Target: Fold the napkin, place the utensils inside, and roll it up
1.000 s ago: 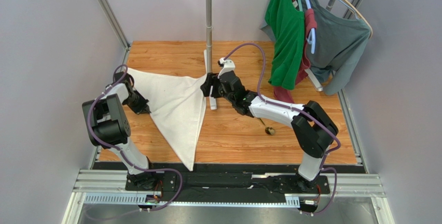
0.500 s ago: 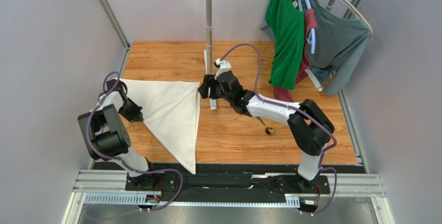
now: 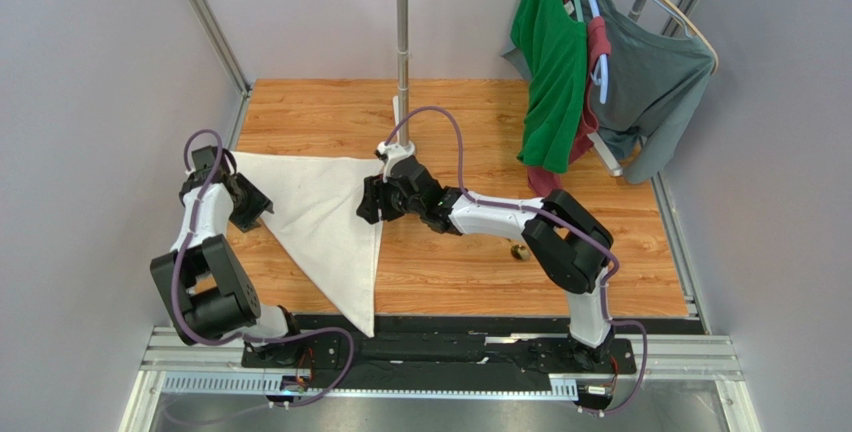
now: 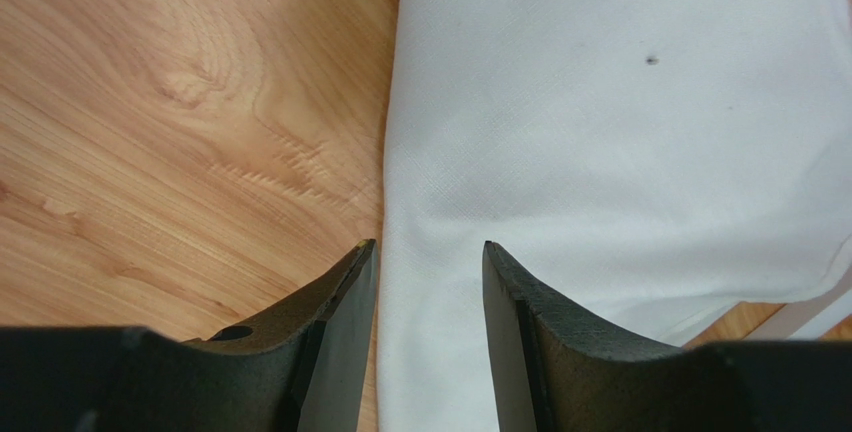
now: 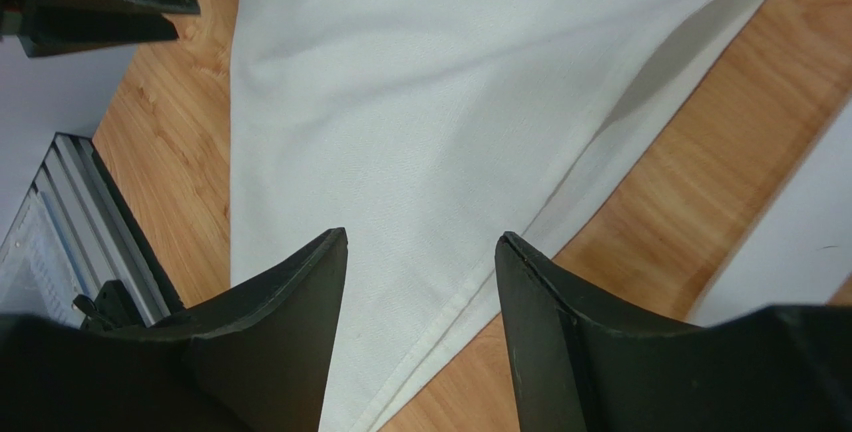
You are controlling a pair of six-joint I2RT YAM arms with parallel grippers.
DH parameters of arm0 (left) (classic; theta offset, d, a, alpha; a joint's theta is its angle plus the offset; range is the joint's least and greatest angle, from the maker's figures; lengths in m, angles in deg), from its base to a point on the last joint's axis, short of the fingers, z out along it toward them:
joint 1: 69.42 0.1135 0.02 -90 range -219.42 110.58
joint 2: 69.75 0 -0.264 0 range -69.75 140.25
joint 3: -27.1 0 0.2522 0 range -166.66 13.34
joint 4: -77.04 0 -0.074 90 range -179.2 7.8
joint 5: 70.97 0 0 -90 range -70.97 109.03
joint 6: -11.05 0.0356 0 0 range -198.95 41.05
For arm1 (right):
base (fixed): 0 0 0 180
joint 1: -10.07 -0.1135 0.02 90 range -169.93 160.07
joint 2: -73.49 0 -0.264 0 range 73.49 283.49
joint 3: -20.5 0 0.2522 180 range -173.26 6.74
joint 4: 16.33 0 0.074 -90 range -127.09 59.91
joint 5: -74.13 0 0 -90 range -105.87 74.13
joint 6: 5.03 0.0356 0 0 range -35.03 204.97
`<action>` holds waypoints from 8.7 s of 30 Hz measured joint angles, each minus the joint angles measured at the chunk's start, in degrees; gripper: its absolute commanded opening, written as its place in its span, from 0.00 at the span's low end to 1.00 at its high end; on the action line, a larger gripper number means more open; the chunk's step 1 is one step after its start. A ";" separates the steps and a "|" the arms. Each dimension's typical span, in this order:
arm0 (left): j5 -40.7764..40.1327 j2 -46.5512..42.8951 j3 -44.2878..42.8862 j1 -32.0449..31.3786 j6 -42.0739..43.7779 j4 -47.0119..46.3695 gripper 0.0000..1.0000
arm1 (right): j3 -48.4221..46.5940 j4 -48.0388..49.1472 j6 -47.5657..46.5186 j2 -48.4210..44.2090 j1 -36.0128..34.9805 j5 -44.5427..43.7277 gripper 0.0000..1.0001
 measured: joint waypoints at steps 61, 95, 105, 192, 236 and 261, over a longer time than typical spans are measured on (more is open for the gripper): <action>3.87 24.20 -18.84 -7.48 -1.95 -5.22 0.51 | -8.92 -11.37 5.64 11.89 0.42 0.74 0.17; 5.38 25.05 -18.84 -6.54 -3.10 -5.27 0.51 | -18.49 -24.68 4.74 13.40 -3.76 -8.96 0.29; 5.77 25.09 -18.84 -6.25 -3.26 -5.27 0.51 | -25.51 -33.09 4.20 16.92 -5.53 -15.72 0.34; 3.04 24.44 -18.82 -5.95 -3.21 -5.20 0.52 | -19.69 -33.24 -0.02 8.94 -3.54 -14.49 0.45; 5.11 18.91 -16.59 -9.01 -2.78 -8.48 0.54 | -2.82 -28.61 -4.04 -8.98 1.25 -2.08 0.56; 5.49 -19.39 -14.10 -13.11 11.85 -4.46 0.84 | 16.74 -36.76 -22.71 -19.50 23.21 -12.76 0.50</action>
